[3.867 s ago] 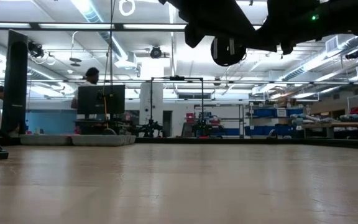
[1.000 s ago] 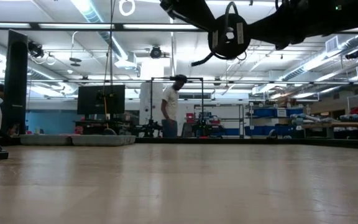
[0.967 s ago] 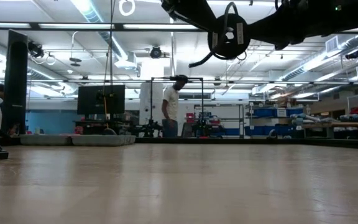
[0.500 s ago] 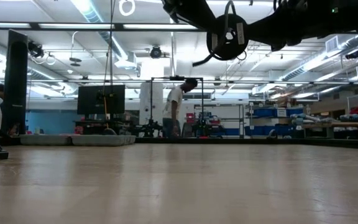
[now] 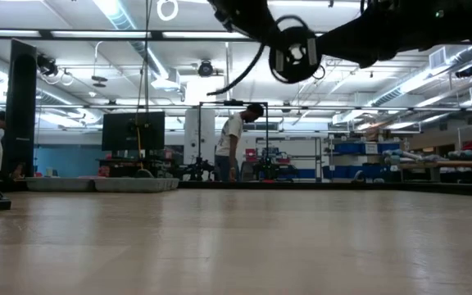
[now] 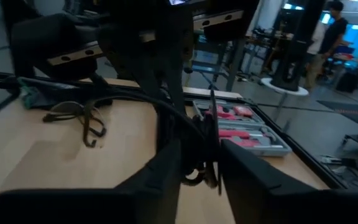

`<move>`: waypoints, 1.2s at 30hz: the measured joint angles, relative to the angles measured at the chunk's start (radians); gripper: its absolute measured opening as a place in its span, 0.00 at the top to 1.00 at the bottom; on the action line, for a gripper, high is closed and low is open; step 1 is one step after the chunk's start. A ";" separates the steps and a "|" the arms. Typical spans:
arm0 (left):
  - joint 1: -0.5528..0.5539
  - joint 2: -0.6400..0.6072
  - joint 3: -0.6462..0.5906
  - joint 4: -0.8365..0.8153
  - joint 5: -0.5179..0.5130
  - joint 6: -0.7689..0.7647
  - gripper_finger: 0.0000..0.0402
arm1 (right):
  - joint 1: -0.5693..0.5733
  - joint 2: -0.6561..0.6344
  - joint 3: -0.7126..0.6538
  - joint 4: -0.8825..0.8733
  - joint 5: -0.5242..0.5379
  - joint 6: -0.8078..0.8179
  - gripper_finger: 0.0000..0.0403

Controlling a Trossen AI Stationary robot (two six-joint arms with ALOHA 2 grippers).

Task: Coil cords
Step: Uncoil the black wire from the spool

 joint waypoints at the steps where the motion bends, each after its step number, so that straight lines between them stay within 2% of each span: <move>1: 0.003 0.000 0.000 -0.014 -0.005 0.000 0.99 | 0.000 0.000 0.000 -0.001 0.012 0.001 0.67; 5: 0.007 0.000 0.000 -0.075 -0.032 -0.005 0.99 | 0.011 0.000 0.000 -0.002 0.018 -0.016 0.62; 10: 0.007 -0.002 0.000 -0.105 -0.064 -0.005 0.99 | 0.034 0.000 0.000 -0.002 0.022 -0.056 0.61; 22: 0.006 -0.004 0.000 0.078 -0.242 0.054 0.99 | -0.019 0.001 0.000 0.088 -0.064 0.206 0.63; 28: 0.006 -0.004 0.000 0.168 -0.293 0.110 0.99 | -0.044 0.001 0.000 0.178 -0.105 0.276 0.63; 36: 0.006 0.000 0.000 0.253 -0.325 0.162 0.99 | -0.093 0.001 0.000 0.185 -0.126 0.323 0.63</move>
